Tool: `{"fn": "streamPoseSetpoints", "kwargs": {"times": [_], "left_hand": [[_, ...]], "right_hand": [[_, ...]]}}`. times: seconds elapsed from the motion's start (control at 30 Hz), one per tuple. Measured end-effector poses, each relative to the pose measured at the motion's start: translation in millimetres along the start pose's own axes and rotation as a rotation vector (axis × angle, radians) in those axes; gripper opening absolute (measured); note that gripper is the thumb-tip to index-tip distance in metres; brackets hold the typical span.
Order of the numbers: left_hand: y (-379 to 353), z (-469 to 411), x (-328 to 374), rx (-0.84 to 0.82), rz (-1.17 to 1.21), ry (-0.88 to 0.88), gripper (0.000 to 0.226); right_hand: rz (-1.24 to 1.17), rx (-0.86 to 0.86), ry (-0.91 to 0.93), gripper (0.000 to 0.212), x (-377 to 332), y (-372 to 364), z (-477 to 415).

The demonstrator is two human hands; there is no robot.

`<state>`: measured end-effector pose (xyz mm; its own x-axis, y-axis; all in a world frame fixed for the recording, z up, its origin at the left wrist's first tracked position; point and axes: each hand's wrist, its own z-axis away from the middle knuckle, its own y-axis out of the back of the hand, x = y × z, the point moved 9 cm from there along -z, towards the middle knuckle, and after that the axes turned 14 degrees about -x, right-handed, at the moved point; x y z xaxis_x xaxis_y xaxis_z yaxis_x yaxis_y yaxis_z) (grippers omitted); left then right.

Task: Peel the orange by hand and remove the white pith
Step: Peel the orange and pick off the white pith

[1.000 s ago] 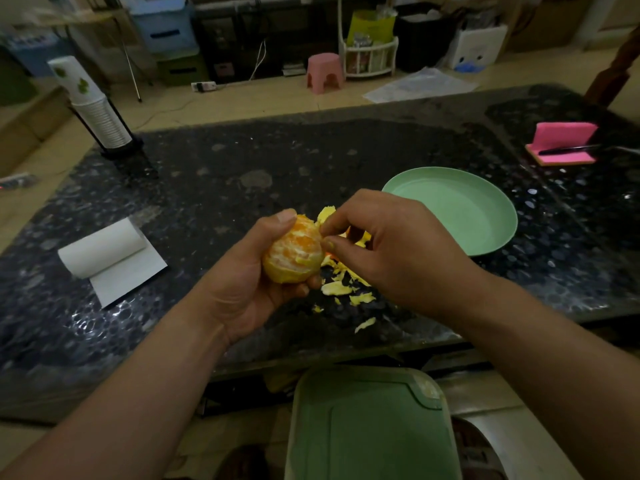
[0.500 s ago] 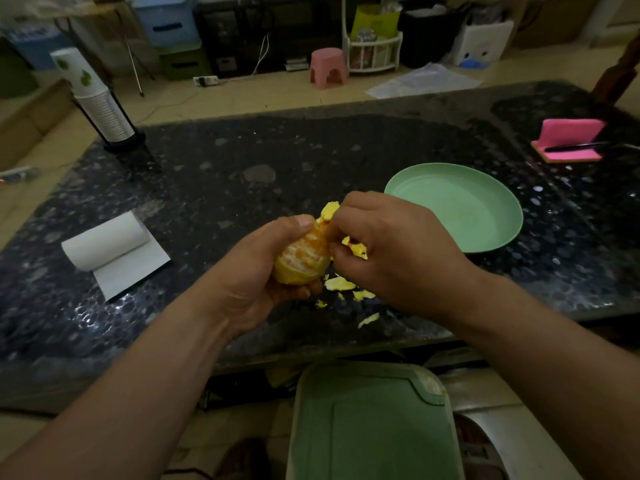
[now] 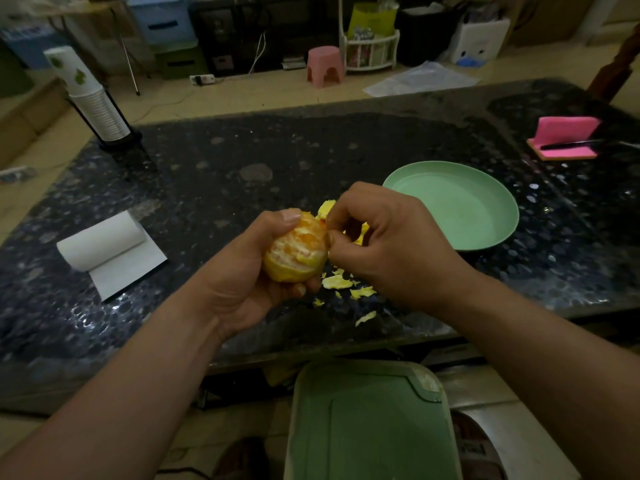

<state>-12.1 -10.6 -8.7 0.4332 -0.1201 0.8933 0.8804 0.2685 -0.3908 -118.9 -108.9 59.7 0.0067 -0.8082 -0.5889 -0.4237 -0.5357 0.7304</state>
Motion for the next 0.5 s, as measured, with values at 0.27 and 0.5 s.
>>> {"fn": "streamPoseSetpoints", "kwargs": {"times": [0.27,0.5], "left_hand": [[3,0,2,-0.024,0.068,-0.024,0.041],[5,0,4,-0.038,0.065,-0.027,0.052]], "right_hand": [[-0.126,-0.037,-0.094,0.007,16,-7,0],[-0.252,-0.118,-0.137,0.005,10,-6,4]]}}
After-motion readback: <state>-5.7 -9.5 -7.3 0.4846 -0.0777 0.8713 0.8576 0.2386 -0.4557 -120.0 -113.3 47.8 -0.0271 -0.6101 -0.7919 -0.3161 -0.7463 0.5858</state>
